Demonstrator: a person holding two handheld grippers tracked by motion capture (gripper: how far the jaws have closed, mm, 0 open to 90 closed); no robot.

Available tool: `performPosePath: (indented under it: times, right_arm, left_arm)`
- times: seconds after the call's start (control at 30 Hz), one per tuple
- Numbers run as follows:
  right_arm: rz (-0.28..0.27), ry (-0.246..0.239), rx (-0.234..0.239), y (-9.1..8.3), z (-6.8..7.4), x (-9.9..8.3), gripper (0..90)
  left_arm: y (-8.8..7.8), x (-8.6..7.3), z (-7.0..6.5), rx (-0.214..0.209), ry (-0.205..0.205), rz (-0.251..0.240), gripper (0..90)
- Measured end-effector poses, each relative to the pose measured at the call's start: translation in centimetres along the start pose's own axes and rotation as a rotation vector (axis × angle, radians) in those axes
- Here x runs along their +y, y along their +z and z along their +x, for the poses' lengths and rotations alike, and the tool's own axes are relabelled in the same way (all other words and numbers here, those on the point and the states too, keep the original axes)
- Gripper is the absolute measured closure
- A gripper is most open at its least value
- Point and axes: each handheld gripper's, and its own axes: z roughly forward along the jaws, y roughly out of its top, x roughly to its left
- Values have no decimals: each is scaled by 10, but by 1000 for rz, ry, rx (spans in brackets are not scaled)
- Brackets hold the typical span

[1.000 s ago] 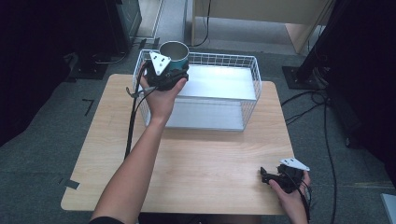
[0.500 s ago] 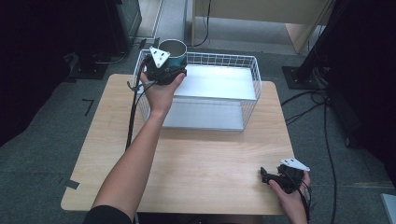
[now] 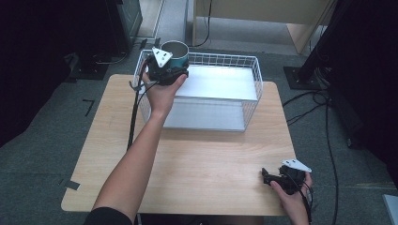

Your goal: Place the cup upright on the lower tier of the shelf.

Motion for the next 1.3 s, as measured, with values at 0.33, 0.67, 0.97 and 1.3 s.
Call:
performPosePath:
  times: [0.33,0.67,0.97,1.3]
  right_arm:
    - [1,0,0,0,0,0,0]
    - [1,0,0,0,0,0,0]
    - [1,0,0,0,0,0,0]
    - [1,-1,0,0,0,0,0]
  left_arm:
    - [-3,0,-1,-14,11,7,111]
    - [-18,-3,1,4,-10,-4,0]
    - [-48,-21,9,-11,-22,-14,0]
    - [-86,-47,9,-36,-24,-32,0]
